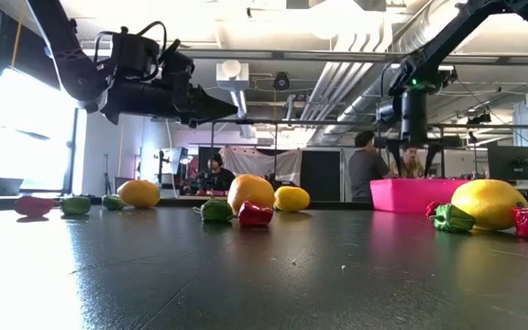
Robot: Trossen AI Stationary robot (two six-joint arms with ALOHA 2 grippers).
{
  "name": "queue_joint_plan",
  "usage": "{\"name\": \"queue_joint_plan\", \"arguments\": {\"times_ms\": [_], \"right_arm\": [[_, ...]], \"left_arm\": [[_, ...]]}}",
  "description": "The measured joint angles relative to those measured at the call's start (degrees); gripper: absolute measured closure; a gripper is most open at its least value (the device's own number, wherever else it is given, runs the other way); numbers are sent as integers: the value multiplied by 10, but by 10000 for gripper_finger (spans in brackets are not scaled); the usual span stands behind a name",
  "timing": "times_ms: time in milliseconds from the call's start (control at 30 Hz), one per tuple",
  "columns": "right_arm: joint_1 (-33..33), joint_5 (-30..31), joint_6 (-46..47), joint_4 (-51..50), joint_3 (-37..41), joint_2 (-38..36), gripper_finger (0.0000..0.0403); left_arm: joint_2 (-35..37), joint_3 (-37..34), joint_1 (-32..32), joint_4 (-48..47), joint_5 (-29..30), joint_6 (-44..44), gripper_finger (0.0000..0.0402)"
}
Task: Sort produce into baskets
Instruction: Put the green chilli pepper into the yellow bin
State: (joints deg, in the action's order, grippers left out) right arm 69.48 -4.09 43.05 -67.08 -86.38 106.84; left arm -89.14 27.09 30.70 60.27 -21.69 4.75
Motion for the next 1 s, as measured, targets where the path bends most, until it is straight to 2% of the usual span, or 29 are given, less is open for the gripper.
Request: {"name": "queue_joint_plan", "arguments": {"times_ms": [133,233,367,467,600,800,867,1000], "right_arm": [[-36,51,-113,-53,-47,-1,229],[-83,85,-168,-76,-50,-1,279],[-145,101,-228,-41,-23,-12,350],[-186,108,-261,24,11,-40,393],[-243,119,-269,146,79,-103,392],[-348,136,-271,362,242,-221,398],[-388,130,-256,407,287,-257,399],[-461,96,-249,417,339,-312,402]], "left_arm": [[0,0,0,0,0,3,402],[0,0,0,0,0,9,401],[0,1,0,0,0,8,401],[0,3,0,0,0,0,402],[0,3,0,0,0,0,401],[0,3,0,0,0,13,402],[0,3,0,0,0,19,402],[0,7,0,-1,0,31,402]]}}
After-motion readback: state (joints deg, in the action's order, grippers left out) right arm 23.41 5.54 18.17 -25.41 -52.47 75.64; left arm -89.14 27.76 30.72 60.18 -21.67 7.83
